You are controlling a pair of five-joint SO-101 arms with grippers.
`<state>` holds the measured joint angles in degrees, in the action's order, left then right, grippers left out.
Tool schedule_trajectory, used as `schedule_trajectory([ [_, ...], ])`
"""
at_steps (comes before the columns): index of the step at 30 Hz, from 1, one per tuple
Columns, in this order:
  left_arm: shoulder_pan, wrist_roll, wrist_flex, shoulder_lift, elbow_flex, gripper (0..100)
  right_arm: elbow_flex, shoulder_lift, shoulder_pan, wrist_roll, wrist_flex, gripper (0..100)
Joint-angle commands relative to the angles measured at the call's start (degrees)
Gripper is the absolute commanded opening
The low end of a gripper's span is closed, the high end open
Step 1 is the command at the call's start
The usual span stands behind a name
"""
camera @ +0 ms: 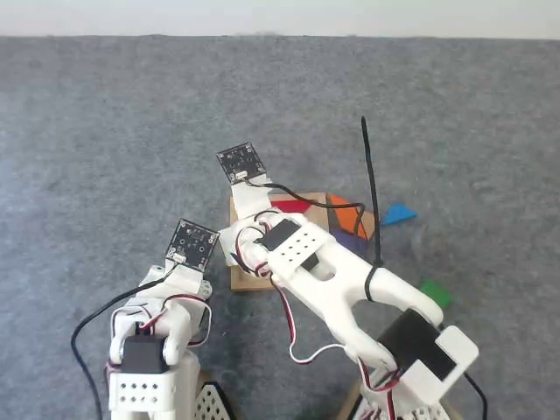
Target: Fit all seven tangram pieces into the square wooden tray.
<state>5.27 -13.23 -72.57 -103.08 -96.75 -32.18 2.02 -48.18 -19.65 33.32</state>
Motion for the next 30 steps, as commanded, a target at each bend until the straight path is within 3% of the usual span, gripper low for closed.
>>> schedule_trajectory([
  [1,0.4,-0.6,-0.2,-1.3,0.4,2,3.1,-0.2,-0.2,4.0,2.4,5.4],
  [20,0.4,-0.6,-0.2,-1.3,0.4,2,2.7,-0.4,-3.1,19.2,14.1,5.4],
  [30,0.4,-0.6,-0.2,-1.3,0.4,2,3.0,1.0,3.7,19.8,9.9,5.4],
])
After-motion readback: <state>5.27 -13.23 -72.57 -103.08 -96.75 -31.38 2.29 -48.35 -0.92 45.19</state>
